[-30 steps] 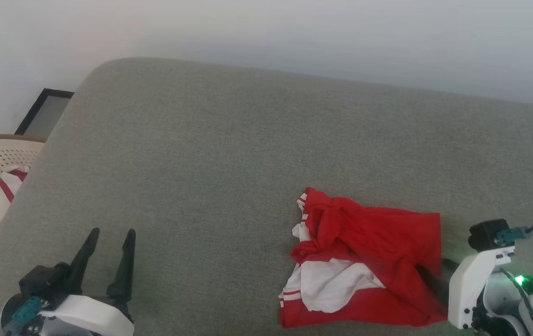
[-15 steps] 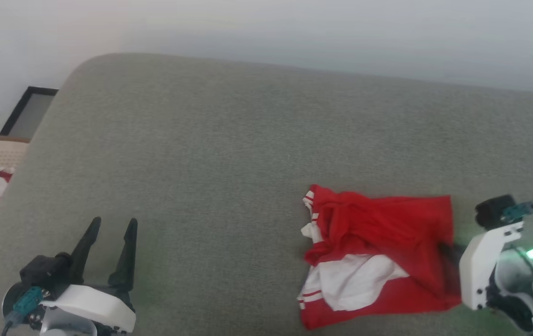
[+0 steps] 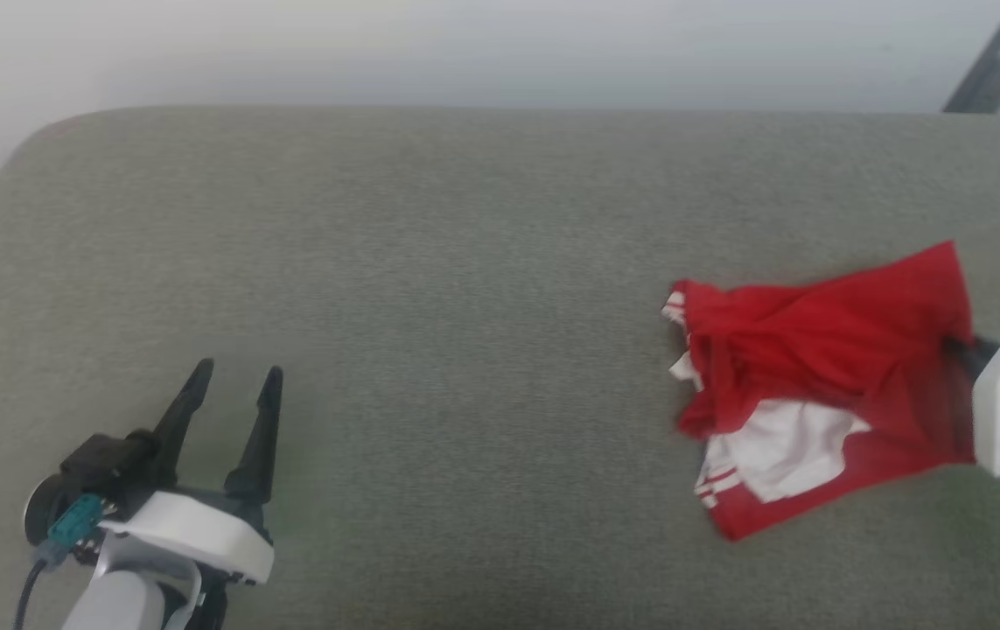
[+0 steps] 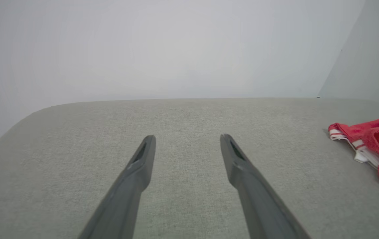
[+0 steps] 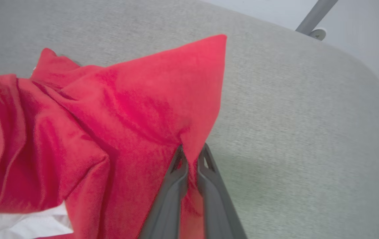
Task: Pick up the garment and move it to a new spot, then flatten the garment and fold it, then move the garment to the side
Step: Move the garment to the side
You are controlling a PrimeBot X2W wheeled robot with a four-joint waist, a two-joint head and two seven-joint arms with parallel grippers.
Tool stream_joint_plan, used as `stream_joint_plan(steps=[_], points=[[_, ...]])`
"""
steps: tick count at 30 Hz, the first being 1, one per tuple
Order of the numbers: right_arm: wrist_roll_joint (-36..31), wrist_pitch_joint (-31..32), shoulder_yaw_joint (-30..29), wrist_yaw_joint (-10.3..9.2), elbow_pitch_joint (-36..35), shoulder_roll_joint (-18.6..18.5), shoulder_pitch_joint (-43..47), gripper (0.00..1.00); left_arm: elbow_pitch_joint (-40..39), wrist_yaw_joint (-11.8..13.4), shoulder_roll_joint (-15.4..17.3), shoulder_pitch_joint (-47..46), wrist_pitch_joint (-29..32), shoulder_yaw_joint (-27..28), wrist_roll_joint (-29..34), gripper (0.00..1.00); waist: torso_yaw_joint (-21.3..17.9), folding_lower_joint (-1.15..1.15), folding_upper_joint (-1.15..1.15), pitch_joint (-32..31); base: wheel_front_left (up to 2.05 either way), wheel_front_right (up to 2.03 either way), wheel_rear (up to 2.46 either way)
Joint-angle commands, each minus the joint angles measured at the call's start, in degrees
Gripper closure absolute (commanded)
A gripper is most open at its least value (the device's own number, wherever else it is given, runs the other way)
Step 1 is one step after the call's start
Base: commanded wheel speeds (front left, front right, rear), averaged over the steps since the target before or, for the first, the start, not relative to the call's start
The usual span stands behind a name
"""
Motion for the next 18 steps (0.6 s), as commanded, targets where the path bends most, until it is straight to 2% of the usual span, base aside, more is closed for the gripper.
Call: stream_joint_plan(steps=[1, 12, 18], points=[[-0.44, -0.51, 0.06, -0.12, 0.26, -0.38, -1.16, 1.00, 0.12, -0.18, -0.33, -0.86, -0.25, -0.19, 0.57, 0.00, -1.36, 0.00, 0.00, 0.75, 0.00, 0.00, 0.00], [-1.08, -4.30, 2.68, -0.13, 5.78, -6.49, -10.83, 1.00, 2.15, -1.22, -0.57, -7.41, -0.26, -3.23, 2.14, 0.00, -6.91, 0.00, 0.00, 4.07, 0.00, 0.00, 0.00], [-1.30, -7.95, 4.41, -0.12, 10.50, -8.52, -16.15, 1.00, 3.25, -1.52, -0.90, -10.94, -0.25, -5.13, 2.43, 0.00, -9.15, 0.00, 0.00, 6.26, 0.00, 0.00, 0.00]])
